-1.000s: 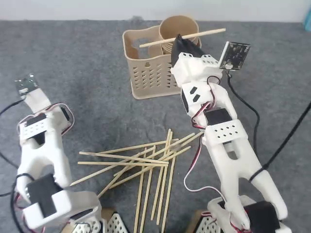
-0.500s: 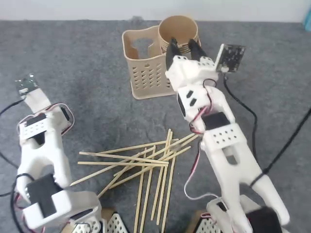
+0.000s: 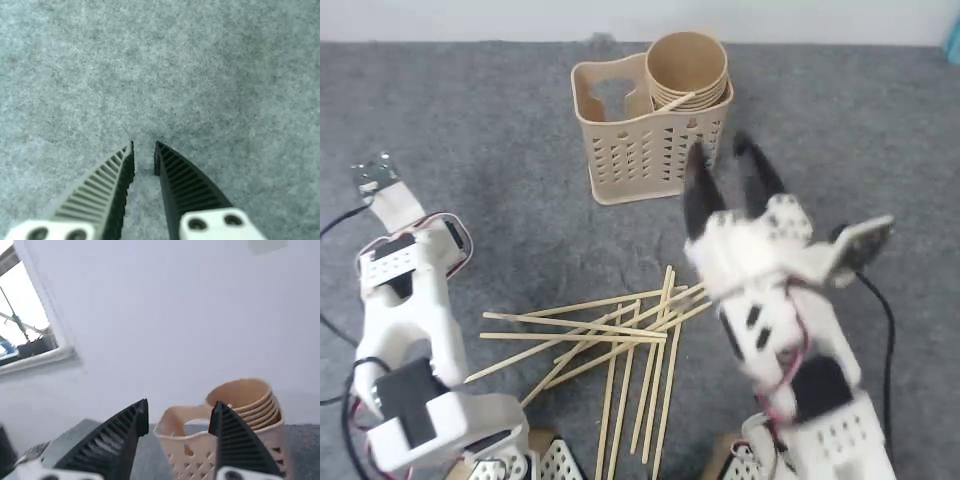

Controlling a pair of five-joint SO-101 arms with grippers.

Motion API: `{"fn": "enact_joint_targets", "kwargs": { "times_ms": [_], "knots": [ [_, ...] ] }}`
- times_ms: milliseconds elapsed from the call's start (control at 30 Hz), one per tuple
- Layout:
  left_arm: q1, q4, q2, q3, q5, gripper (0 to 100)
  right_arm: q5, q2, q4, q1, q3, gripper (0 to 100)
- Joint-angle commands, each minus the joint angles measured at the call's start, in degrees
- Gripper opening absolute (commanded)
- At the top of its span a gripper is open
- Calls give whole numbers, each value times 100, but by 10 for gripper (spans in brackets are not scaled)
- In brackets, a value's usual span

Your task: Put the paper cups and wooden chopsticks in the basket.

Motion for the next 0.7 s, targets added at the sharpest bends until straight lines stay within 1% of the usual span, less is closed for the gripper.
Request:
{"fn": "enact_joint_targets", "kwargs": {
  "times_ms": [0,133,267,333,400,533,600,667],
  "knots": [
    [-9,0,-35,-215,53,66,510,110,787,-936,-229,209],
    [-26,0,-35,-215,53,66,536,1086,901,-1262,-466,209],
    [-35,-9,-18,-242,62,66,519,2580,840,-1666,-782,209],
    [-79,0,35,-330,79,66,519,3345,637,-1903,-914,209],
    [-185,-9,167,-444,396,66,519,4004,215,-2062,-905,209],
    [-536,-9,747,-954,1477,66,571,5015,-347,-2290,-905,209],
    [-659,62,1125,-1305,1793,66,571,5393,-488,-2440,-932,209],
    [-747,343,1459,-1684,1978,66,624,5727,-611,-2651,-941,209]
  ]
}}
